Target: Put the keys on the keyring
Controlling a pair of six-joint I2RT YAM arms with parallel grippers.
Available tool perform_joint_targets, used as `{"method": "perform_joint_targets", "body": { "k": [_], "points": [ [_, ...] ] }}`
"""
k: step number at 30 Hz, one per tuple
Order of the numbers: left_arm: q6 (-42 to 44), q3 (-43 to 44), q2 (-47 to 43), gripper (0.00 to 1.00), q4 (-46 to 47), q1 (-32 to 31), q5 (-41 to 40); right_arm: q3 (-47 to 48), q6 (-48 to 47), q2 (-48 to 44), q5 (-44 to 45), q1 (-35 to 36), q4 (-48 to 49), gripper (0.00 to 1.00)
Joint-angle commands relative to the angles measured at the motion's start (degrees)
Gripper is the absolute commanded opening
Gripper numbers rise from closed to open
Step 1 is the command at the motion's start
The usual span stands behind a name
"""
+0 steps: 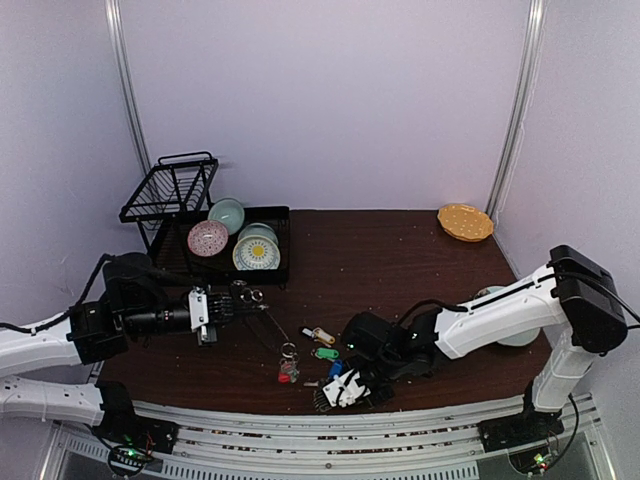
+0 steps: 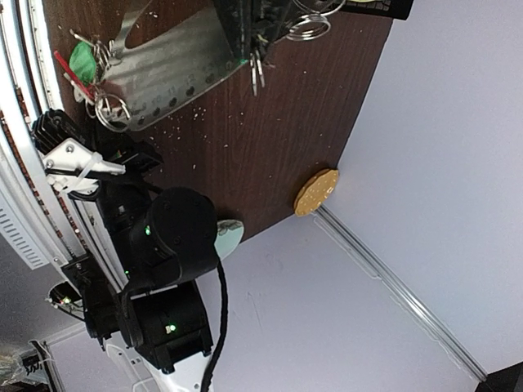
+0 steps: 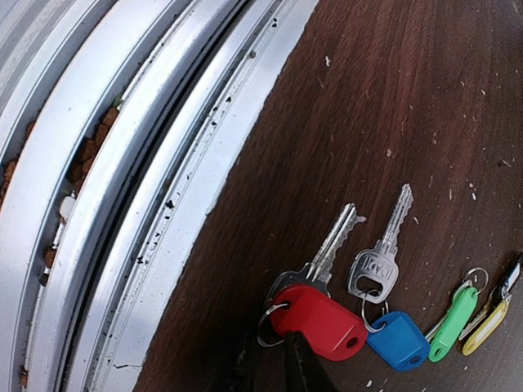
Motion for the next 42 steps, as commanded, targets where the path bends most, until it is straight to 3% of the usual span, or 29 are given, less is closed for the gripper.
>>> {"method": "perform_joint_targets", "body": {
  "k": [1, 6, 13, 16, 21, 27, 30, 33, 38, 42],
  "points": [
    [-0.17, -0.21, -0.64, 0.0, 5.14, 0.24, -0.44, 0.48, -1.41, 0.73, 1.53, 0.54, -2.22, 0.18],
    [-0.17, -0.14, -0.73, 0.0, 5.15, 0.3, -0.44, 2.94, -1.41, 3.16, 3.39, 1.17, -4.51, 0.18],
    [-0.08, -0.3, -1.12, 0.0, 5.29, 0.32, -0.53, 5.35, -0.97, 4.51, 4.64, 1.27, -8.0, 0.02],
    [-0.08, -0.53, -1.35, 0.0, 5.42, 0.32, -0.53, 6.04, 0.77, 4.37, 5.42, 1.27, -8.06, 0.0],
    [-0.07, -0.56, -1.61, 0.0, 5.5, 0.3, -0.87, 8.69, 9.54, 0.36, 3.4, 0.86, -9.16, 0.0],
    [0.2, -0.6, -0.93, 0.0, 5.4, 0.32, 0.58, 10.99, 24.3, -8.56, -7.77, -2.82, -16.98, 0.0],
    [0.31, 0.79, 0.65, 0.0, 4.18, 0.32, 3.6, 8.66, 28.74, -15.96, -7.68, -5.05, -15.51, 0.0],
    [0.57, 3.85, 4.02, 0.0, 1.0, 0.29, 9.35, 8.39, 28.78, -22.22, -1.42, -5.7, -14.76, 0.0],
    [0.49, 9.34, 11.59, 0.0, -3.74, 0.32, 18.41, 12.89, 25.39, -25.04, 2.47, -5.08, -17.26, 0.0],
    [-0.23, 12.46, 15.55, 0.0, -1.91, 0.24, 23.08, 15.47, 22.25, -25.64, 1.87, -3.29, -17.79, 0.0]
  ]
}}
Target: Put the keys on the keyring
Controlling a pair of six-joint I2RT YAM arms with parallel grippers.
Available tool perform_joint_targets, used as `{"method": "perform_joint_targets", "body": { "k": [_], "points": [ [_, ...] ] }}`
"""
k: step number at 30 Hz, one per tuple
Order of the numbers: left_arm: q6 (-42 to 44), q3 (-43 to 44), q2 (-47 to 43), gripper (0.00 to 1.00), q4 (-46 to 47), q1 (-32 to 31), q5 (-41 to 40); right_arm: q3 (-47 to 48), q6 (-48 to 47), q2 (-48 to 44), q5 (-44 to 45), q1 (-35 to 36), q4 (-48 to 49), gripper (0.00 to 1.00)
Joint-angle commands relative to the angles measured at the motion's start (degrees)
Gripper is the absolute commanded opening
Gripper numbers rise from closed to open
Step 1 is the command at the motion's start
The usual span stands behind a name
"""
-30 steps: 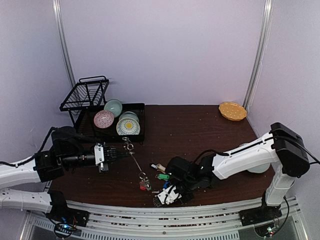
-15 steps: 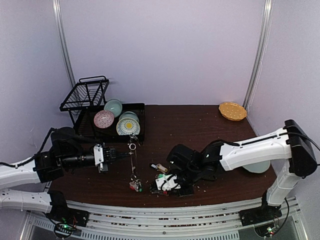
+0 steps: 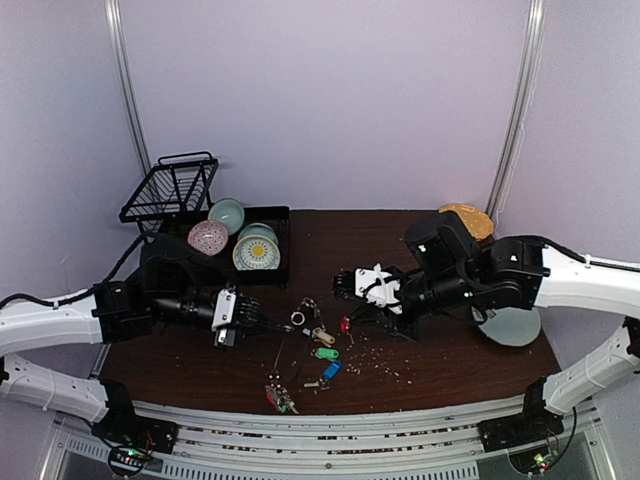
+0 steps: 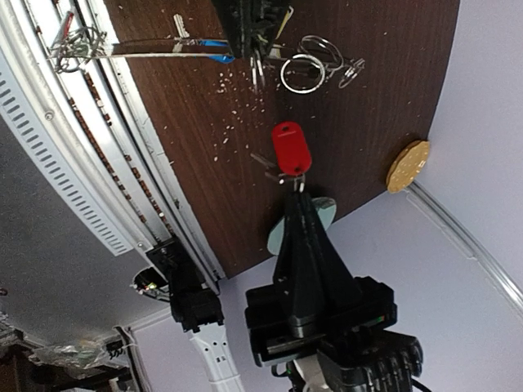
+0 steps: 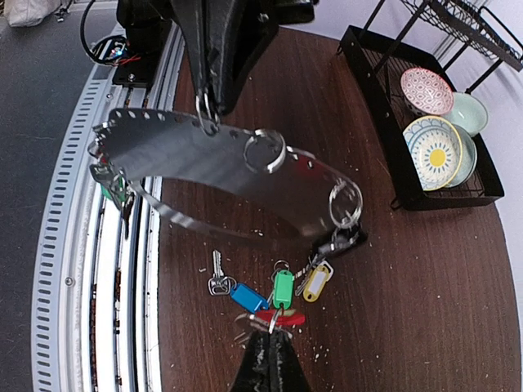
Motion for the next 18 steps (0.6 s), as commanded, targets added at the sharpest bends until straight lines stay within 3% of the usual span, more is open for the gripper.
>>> {"method": "perform_joint_targets", "body": {
  "k": [1, 7, 13, 18],
  "points": [
    [-0.9, 5.45, 3.57, 0.0, 4.05, 0.22, 9.92, 3.04, -3.01, -0.79, 1.19, 2.07, -2.22, 0.0],
    [-4.36, 8.21, 8.67, 0.0, 11.69, 0.2, 16.31, 3.92, -5.19, -4.5, -3.08, 4.13, 0.29, 0.0],
    [11.02, 11.41, 9.42, 0.0, 6.19, -4.4, 9.3, 0.93, -8.44, -8.35, -5.64, 5.44, -0.13, 0.0],
    [16.88, 14.83, 9.29, 0.0, 3.83, -7.46, 5.22, -1.21, -8.77, -9.83, -8.76, 6.8, 5.06, 0.0]
  ]
}}
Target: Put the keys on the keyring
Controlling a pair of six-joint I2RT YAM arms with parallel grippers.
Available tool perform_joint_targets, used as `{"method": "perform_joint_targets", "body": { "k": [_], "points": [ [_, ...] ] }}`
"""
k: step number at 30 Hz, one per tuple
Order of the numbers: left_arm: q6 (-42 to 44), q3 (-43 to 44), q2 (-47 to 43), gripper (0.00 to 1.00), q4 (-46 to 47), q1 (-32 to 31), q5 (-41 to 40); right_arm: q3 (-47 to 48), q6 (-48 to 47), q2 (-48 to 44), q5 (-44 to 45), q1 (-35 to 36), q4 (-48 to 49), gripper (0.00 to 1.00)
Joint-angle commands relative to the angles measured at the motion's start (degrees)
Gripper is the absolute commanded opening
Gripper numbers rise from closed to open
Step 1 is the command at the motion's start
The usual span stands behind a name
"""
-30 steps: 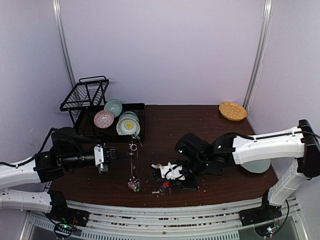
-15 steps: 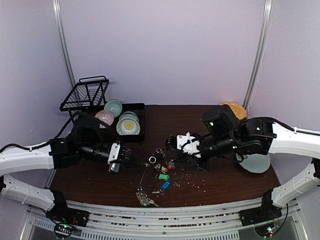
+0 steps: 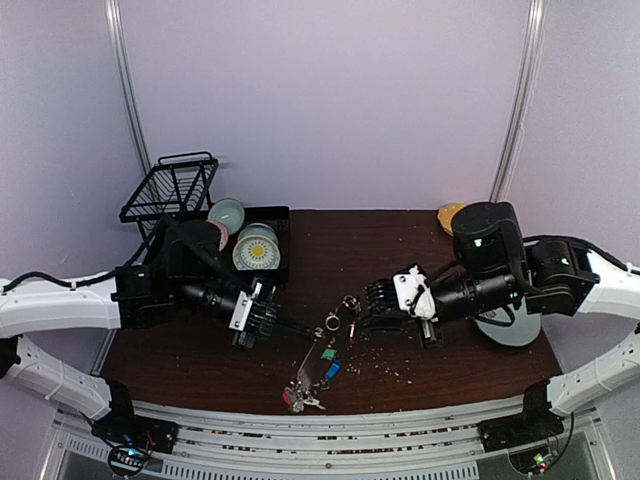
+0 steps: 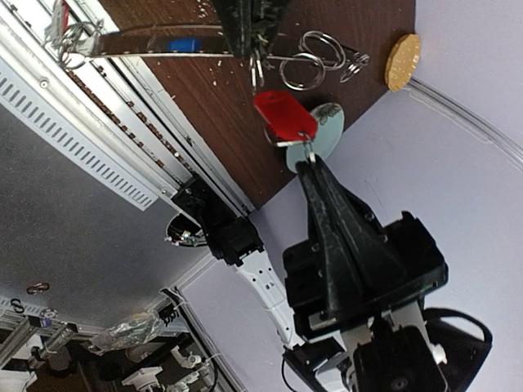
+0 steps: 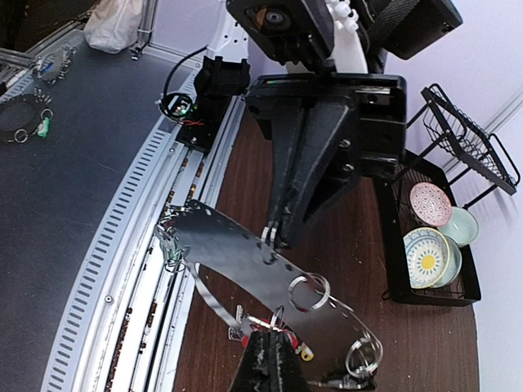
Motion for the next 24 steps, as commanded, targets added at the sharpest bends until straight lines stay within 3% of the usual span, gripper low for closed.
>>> {"method": "perform_joint_targets", "body": {
  "k": [1, 4, 9, 17, 20, 24],
  "points": [
    [10.05, 4.79, -0.88, 0.0, -0.06, -3.51, -5.1, -1.93, -1.82, -0.61, -3.27, 1.3, 5.39, 0.0],
    [16.67, 6.69, -0.09, 0.0, -3.91, -7.74, -14.78, -2.32, -3.36, -0.62, -3.2, 1.49, 6.48, 0.0],
    [25.13, 4.31, -2.48, 0.0, -1.6, -11.89, -26.57, -4.89, -2.85, -1.79, -0.86, 1.51, 6.4, 0.0],
    [29.45, 6.15, -2.72, 0.0, -3.24, -12.85, -26.84, -5.38, 1.3, -2.61, 0.78, 1.49, 9.29, 0.0],
    [29.39, 5.53, -1.94, 0.0, -3.25, -12.87, -31.19, -4.84, 5.22, -2.64, 1.89, 1.41, 9.2, 0.0],
    [31.95, -1.08, -3.58, 0.0, 7.57, -12.96, -40.21, -5.24, 12.17, -3.84, 2.75, 0.74, 8.51, 0.0]
  ]
}}
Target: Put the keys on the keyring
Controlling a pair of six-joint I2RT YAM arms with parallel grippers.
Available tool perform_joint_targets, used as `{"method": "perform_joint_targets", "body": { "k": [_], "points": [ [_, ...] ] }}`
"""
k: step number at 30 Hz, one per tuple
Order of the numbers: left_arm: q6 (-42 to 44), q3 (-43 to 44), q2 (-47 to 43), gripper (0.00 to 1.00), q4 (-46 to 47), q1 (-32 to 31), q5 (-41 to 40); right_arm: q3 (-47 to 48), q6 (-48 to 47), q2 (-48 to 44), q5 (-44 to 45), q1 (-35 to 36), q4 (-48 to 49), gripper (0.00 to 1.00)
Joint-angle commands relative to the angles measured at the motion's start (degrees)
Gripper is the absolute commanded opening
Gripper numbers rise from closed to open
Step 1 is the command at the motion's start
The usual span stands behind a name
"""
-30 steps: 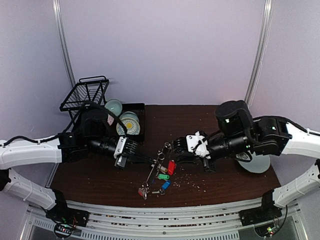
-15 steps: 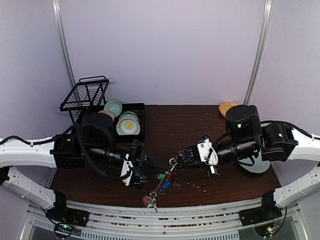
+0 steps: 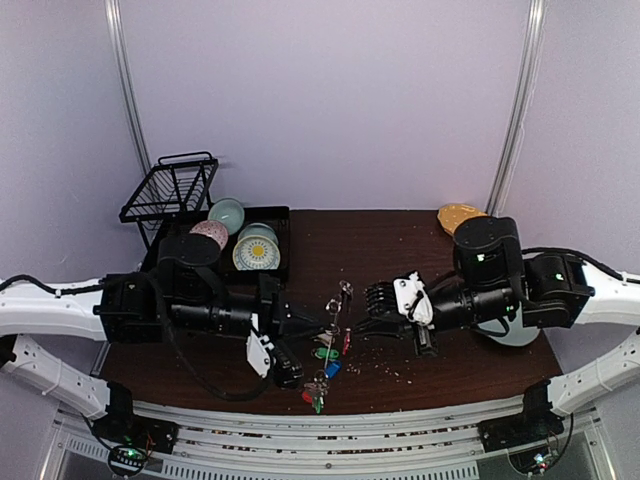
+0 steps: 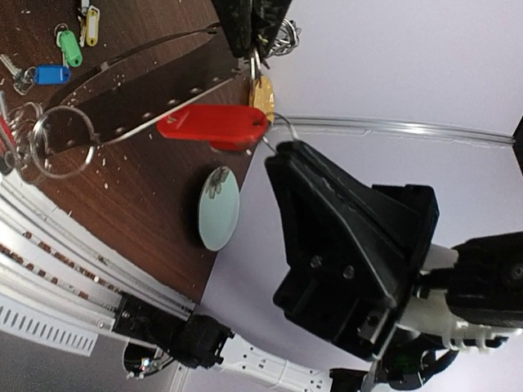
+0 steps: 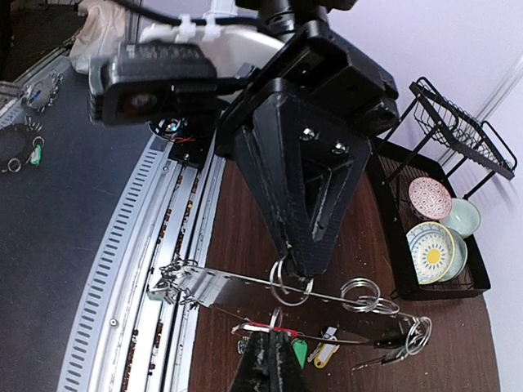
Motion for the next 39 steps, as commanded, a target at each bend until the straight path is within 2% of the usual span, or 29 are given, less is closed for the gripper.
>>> {"method": "perform_joint_targets", "body": {
  "k": [1, 5, 9, 13, 18, 19, 22, 29, 32, 35, 39],
  "points": [
    [5.12, -5.37, -1.88, 0.0, 14.66, -0.21, -11.26, 0.04, 9.43, -2.3, 2.33, -0.75, 0.51, 0.0],
    [12.13, -9.38, -1.41, 0.0, 25.93, -0.5, -17.4, -1.44, 14.07, -3.12, 3.39, -1.58, 1.76, 0.0],
    [25.69, -13.76, 1.46, 0.0, 37.69, -1.57, -24.48, -2.96, 17.48, -3.43, 2.2, -2.65, 6.82, 0.0],
    [35.66, -17.03, 4.76, 0.0, 52.63, -2.98, -30.11, -1.0, 20.85, -1.06, 2.0, -3.84, 4.91, 0.0],
    [45.5, -19.06, 8.38, 0.0, 64.87, -3.94, -33.22, 3.78, 24.15, 1.94, 0.83, -5.74, -0.1, 0.0],
    [45.28, -18.81, 8.64, 0.0, 65.22, -4.24, -33.5, 3.86, 24.01, 2.15, 0.99, -6.05, -0.59, 0.0],
    [40.76, -18.37, 7.35, 0.0, 58.04, -4.67, -32.92, 2.64, 23.81, 2.18, 3.12, -6.37, -0.28, 0.0],
    [39.35, -18.55, 8.21, 0.0, 58.97, -6.72, -34.24, 4.29, 25.66, 4.94, 2.43, -7.5, -1.36, 0.0],
    [34.41, -17.26, 7.6, 0.0, 56.16, -7.21, -32.99, 5.84, 26.66, 6.16, 2.31, -7.6, -2.63, 0.0],
    [27.7, -15.95, 6.16, 0.0, 49.18, -7.5, -31.0, 6.05, 28.75, 6.78, 2.03, -7.55, -2.29, 0.0],
    [26.26, -15.63, 6.77, 0.0, 49.87, -7.68, -32.23, 7.17, 30.67, 7.66, 2.23, -7.66, -3.73, 0.0]
  ]
}}
